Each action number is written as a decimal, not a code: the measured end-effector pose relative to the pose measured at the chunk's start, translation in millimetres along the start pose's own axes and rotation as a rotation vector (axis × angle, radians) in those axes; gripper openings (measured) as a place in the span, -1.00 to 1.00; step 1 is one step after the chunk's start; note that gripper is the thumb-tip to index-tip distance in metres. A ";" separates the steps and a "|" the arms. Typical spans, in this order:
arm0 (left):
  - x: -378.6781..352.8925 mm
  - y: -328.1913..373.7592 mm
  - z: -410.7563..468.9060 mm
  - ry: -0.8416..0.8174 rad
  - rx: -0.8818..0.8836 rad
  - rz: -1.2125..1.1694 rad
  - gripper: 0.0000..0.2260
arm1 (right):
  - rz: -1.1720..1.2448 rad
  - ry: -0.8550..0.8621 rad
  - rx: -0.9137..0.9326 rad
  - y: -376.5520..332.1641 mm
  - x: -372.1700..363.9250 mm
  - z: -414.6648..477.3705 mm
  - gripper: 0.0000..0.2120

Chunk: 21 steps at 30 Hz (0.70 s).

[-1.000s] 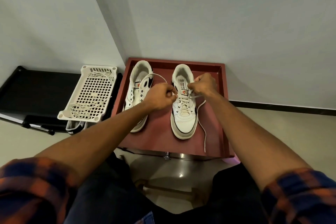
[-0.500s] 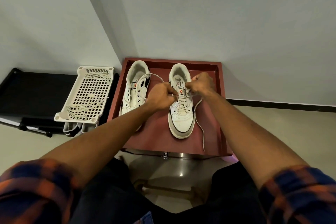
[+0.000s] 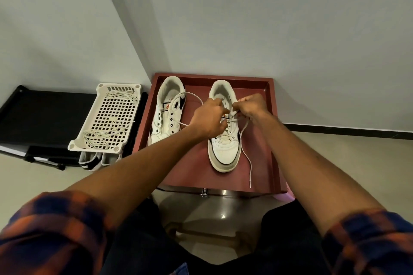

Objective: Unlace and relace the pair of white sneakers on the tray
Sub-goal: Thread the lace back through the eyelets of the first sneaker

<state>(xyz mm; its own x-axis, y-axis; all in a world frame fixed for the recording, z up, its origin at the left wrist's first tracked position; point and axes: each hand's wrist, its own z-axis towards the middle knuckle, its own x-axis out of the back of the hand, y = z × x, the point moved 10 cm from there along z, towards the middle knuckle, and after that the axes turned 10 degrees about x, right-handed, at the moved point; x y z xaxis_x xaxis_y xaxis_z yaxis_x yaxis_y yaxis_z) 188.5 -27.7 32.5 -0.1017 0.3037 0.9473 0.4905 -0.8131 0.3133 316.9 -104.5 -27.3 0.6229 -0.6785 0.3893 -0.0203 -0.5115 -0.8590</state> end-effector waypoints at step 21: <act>34.6 -44.3 -11.4 0.021 -0.003 -0.202 -0.94 | 0.130 0.006 -0.061 1.7 1.8 -12.6 -0.87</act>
<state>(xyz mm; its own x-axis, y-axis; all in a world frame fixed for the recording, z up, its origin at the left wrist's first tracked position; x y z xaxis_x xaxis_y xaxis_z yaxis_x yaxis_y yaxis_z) 153.3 13.2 52.1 -0.2156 0.4504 0.8664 0.4562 -0.7381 0.4972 308.1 -113.2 -23.9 0.6072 -0.7441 0.2786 -0.1483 -0.4506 -0.8803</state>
